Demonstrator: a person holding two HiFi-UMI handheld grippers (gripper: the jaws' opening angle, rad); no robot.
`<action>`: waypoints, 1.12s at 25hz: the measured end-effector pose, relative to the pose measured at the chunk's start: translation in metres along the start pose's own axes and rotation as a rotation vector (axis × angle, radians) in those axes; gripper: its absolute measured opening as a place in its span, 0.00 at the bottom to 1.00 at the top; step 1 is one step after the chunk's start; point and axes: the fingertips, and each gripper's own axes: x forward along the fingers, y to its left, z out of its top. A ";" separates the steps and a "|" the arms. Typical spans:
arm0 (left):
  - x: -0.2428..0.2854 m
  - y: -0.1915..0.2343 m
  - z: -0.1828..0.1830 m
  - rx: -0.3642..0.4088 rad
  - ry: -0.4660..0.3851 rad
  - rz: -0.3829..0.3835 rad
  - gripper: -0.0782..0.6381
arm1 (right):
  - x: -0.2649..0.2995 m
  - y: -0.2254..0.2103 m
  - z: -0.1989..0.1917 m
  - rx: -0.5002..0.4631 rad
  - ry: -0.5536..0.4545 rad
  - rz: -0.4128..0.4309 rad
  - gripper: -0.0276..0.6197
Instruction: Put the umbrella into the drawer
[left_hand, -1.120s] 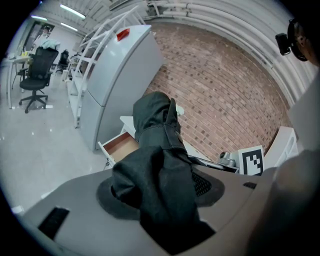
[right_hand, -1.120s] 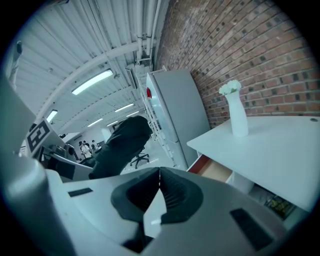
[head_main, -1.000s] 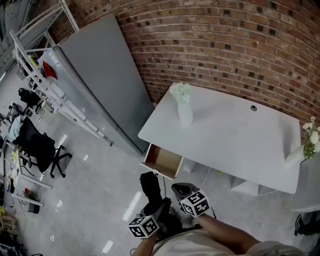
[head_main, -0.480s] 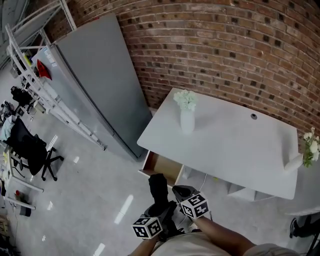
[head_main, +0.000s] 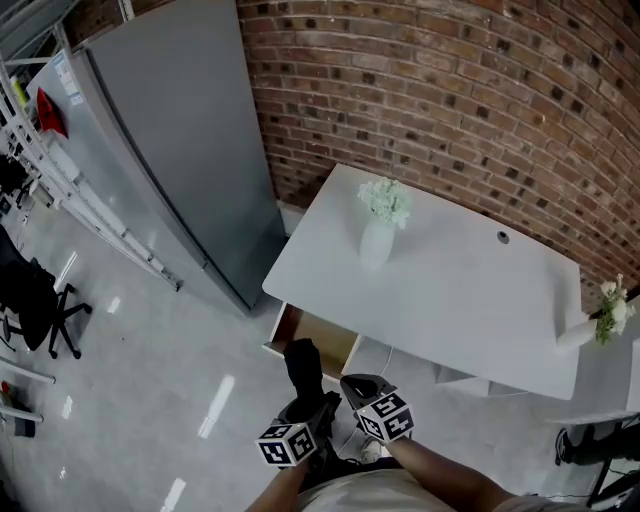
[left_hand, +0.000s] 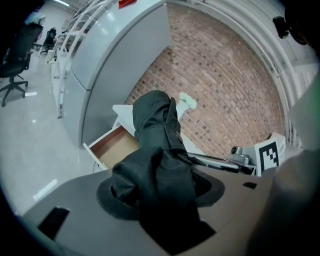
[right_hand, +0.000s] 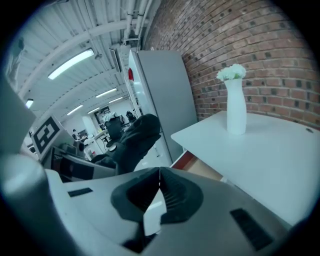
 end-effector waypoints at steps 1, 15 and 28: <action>0.004 0.005 -0.001 -0.003 0.011 0.002 0.46 | 0.004 -0.001 0.000 -0.004 0.007 -0.006 0.07; 0.052 0.054 -0.010 0.005 0.096 0.034 0.46 | 0.042 -0.013 -0.030 0.008 0.092 -0.047 0.07; 0.089 0.100 -0.019 0.072 0.223 0.114 0.46 | 0.054 -0.023 -0.046 0.091 0.117 -0.108 0.07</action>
